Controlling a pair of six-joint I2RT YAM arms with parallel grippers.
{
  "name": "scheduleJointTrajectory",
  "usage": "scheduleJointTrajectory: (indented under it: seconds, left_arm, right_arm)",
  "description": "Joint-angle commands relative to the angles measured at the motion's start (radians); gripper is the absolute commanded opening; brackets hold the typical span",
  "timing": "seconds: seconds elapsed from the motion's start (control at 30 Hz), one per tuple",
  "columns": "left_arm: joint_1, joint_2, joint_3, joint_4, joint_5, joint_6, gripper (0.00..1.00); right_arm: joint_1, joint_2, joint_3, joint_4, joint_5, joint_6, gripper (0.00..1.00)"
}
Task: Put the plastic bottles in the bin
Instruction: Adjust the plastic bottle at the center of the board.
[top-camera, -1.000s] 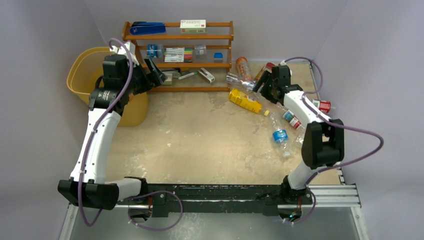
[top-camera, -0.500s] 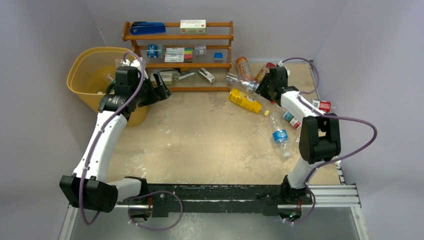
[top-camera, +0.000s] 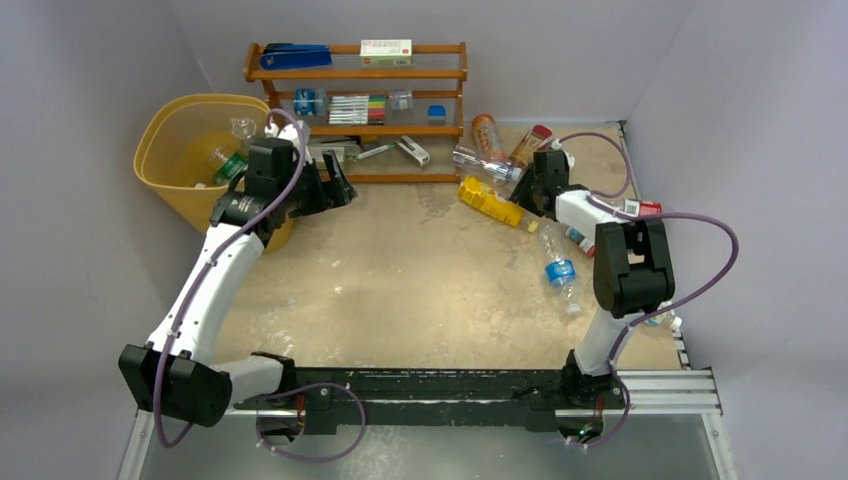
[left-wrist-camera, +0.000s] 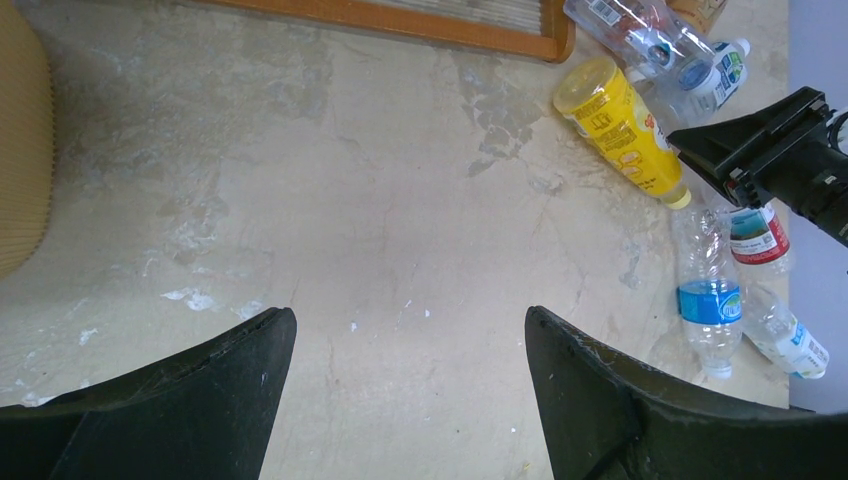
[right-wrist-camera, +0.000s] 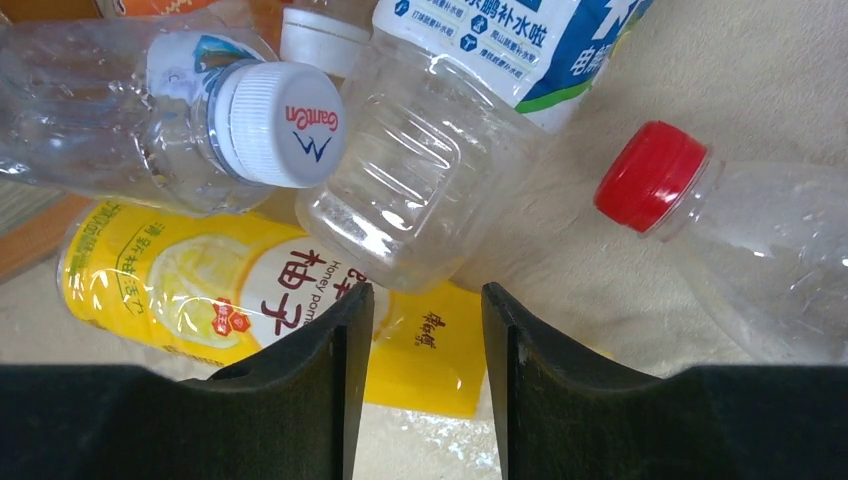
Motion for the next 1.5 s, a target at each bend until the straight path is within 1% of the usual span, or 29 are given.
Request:
scheduleJointTrajectory:
  seconds: [0.0, 0.23, 0.37, 0.5, 0.6, 0.7, 0.77, 0.83, 0.87, 0.93, 1.1, 1.23, 1.3, 1.4, 1.47]
  left_arm:
    - [-0.030, -0.010, -0.019, 0.062, -0.025, -0.014, 0.84]
    - [-0.106, 0.011, -0.058, 0.102, -0.056, -0.043, 0.84]
    - [-0.158, 0.024, -0.099, 0.150, -0.055, -0.073, 0.84]
    - [-0.197, 0.061, -0.214, 0.286, -0.048, -0.115, 0.84]
    - [-0.204, 0.129, -0.305, 0.439, -0.049, -0.129, 0.85]
    - [-0.206, 0.226, -0.327, 0.580, -0.032, -0.110, 0.87]
    - [-0.203, 0.300, -0.301, 0.651, 0.002, -0.101, 0.87]
    - [-0.203, 0.356, -0.249, 0.665, 0.011, -0.105, 0.87]
    - [-0.205, 0.372, -0.227, 0.674, 0.004, -0.105, 0.87]
    - [-0.206, 0.394, -0.191, 0.680, -0.022, -0.100, 0.87]
    - [-0.207, 0.466, -0.060, 0.635, -0.061, -0.051, 0.87]
    - [-0.206, 0.488, 0.031, 0.623, -0.070, -0.029, 0.87]
    - [-0.206, 0.527, 0.092, 0.611, -0.044, -0.008, 0.88]
    - [-0.206, 0.604, 0.182, 0.582, 0.048, 0.055, 0.89]
    - [-0.208, 0.640, 0.221, 0.557, 0.072, 0.120, 0.89]
  right_arm:
    - [0.015, -0.023, -0.061, 0.053, -0.005, 0.003, 0.46]
    - [0.126, -0.140, -0.233, 0.100, -0.016, 0.068, 0.46]
    - [0.200, -0.193, -0.296, 0.108, -0.019, 0.115, 0.46]
    - [0.249, -0.237, -0.340, 0.122, -0.035, 0.153, 0.47]
    - [0.253, -0.268, -0.348, 0.097, -0.034, 0.159, 0.47]
    - [0.253, -0.304, -0.339, 0.070, -0.026, 0.153, 0.50]
    - [0.253, -0.310, -0.322, 0.046, -0.018, 0.156, 0.54]
    - [0.253, -0.298, -0.295, 0.021, -0.015, 0.145, 0.58]
    - [0.253, -0.290, -0.287, 0.018, -0.013, 0.143, 0.62]
    - [0.253, -0.272, -0.271, 0.016, -0.026, 0.139, 0.66]
    - [0.253, -0.214, -0.205, -0.002, -0.028, 0.120, 0.68]
    - [0.252, -0.186, -0.132, -0.023, -0.016, 0.101, 0.70]
    - [0.252, -0.180, -0.106, -0.035, -0.014, 0.095, 0.74]
    - [0.252, -0.186, -0.095, -0.052, -0.015, 0.100, 0.84]
    - [0.250, -0.207, -0.109, -0.066, -0.020, 0.107, 0.89]
